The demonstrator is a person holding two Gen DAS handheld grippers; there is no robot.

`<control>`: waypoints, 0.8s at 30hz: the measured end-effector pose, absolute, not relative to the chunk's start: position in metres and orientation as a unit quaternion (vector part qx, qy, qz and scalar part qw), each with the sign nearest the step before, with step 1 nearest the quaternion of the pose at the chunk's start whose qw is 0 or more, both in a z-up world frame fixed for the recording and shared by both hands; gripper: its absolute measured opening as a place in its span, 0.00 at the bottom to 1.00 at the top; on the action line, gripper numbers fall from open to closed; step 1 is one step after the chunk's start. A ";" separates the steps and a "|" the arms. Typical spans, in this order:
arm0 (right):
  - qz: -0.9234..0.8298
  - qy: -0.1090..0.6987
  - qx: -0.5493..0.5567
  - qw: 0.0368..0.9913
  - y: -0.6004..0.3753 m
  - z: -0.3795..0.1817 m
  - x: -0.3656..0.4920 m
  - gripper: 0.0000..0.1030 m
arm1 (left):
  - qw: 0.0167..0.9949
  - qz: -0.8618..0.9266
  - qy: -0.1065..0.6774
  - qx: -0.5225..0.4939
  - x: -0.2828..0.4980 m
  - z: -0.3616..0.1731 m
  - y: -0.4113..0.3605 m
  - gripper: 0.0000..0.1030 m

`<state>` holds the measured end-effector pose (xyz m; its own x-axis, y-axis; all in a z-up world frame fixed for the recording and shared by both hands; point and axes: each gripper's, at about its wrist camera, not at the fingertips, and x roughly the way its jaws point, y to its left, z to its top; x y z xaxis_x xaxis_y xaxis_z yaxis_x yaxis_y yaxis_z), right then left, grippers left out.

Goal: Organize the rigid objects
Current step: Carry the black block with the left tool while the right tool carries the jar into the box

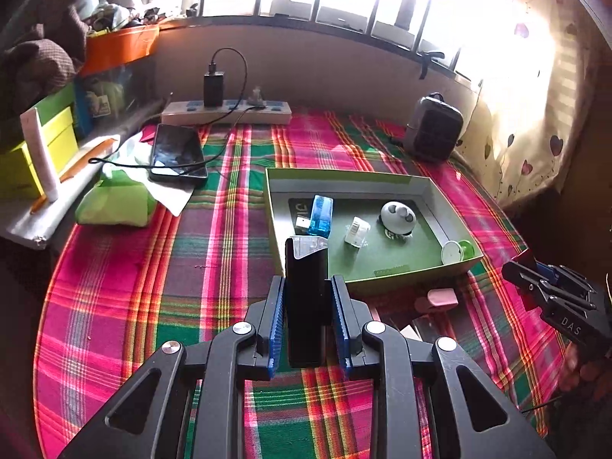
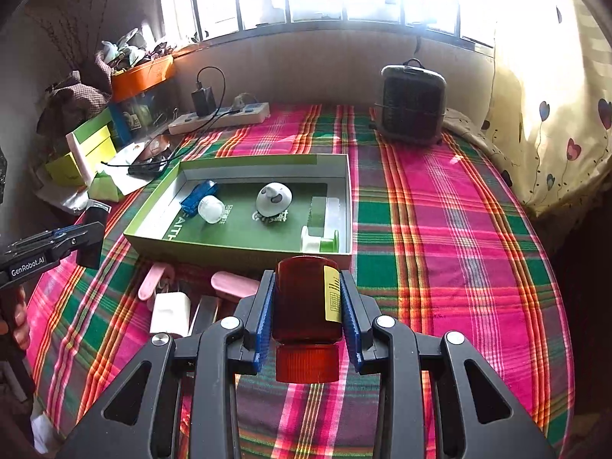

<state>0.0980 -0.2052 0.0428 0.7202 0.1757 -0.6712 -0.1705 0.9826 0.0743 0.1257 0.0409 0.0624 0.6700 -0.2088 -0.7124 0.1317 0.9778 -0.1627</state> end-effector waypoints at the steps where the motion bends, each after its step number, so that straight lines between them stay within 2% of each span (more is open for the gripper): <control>1: 0.094 0.361 0.004 0.928 -0.205 0.045 0.101 0.32 | 0.913 -0.094 0.395 -0.046 0.128 0.063 0.039 0.22; 12: 0.100 0.357 -0.002 0.929 -0.205 0.065 0.156 0.32 | 0.910 -0.108 0.399 -0.036 0.157 0.062 0.024 0.22; 24: 0.105 0.393 -0.011 0.914 -0.200 0.043 0.226 0.32 | 0.900 -0.113 0.419 -0.031 0.184 0.045 0.009 0.22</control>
<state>0.2260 -0.2004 0.0433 0.6699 0.1824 -0.7197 -0.1996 0.9779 0.0621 0.1838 0.0094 0.0454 0.6232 -0.2295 -0.7477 0.1778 0.9725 -0.1502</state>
